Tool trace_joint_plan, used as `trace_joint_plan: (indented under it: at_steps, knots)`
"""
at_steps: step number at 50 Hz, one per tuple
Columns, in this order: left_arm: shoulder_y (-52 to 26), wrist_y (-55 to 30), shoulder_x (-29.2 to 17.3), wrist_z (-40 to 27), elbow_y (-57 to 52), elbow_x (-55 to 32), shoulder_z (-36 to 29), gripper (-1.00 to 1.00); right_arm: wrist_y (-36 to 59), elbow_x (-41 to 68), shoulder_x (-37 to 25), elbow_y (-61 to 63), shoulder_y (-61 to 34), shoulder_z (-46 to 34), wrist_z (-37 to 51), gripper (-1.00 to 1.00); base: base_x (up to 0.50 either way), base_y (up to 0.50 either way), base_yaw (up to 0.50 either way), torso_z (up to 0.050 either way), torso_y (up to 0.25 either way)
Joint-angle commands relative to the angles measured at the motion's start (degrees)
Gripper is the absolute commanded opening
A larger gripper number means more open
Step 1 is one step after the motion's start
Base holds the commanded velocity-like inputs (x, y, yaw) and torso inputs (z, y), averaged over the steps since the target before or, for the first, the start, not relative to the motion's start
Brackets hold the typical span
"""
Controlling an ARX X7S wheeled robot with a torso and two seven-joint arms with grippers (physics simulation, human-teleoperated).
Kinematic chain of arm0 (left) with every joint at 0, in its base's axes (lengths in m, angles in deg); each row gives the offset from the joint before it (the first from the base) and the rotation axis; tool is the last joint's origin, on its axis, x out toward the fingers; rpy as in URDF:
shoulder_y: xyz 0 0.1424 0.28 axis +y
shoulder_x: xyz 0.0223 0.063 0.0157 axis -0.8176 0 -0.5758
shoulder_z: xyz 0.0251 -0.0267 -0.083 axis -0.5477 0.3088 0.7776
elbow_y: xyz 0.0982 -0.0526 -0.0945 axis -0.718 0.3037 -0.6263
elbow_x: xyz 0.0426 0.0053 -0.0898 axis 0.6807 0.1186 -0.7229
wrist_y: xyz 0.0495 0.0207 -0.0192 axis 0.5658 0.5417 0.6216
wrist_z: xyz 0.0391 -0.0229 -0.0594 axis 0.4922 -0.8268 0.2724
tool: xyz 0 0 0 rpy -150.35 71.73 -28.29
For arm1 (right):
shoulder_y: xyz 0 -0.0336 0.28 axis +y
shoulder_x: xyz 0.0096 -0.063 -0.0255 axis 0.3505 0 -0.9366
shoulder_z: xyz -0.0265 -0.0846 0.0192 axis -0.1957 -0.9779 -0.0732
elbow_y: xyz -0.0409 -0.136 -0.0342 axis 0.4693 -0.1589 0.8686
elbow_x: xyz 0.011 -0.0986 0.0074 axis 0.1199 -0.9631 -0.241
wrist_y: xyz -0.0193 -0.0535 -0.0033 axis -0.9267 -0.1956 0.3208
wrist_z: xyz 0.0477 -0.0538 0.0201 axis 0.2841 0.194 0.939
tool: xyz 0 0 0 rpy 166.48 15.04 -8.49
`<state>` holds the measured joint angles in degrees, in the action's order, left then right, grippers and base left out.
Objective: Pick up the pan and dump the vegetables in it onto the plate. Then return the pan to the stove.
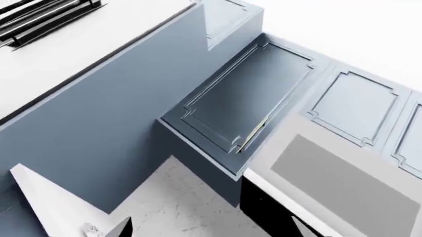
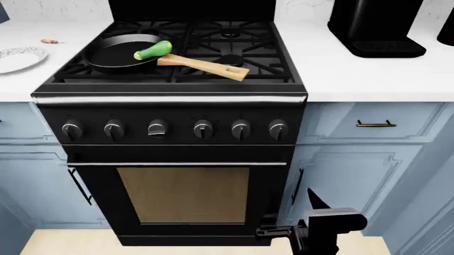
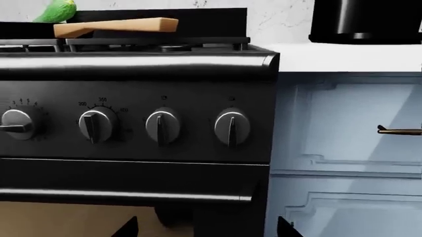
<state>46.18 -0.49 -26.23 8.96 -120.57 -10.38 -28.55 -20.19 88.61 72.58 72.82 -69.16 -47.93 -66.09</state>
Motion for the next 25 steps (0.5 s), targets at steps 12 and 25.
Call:
trace_joint_plan:
  at_steps: [12,25]
  knots:
    - [2.90,4.95,-1.38,-2.07,-2.31,-5.01,2.99,1.00,58.40,-2.61,-9.21,51.13,-19.08,-6.46,3.17,1.00,0.00,0.00,0.00,0.000,0.000]
    - [3.83,7.02,-2.68,-2.53,-2.72,-5.12,2.38,1.00,87.87,-0.15,-9.74,55.50,-42.09,-9.23,1.33,1.00,0.00,0.00,0.00,0.000,0.000]
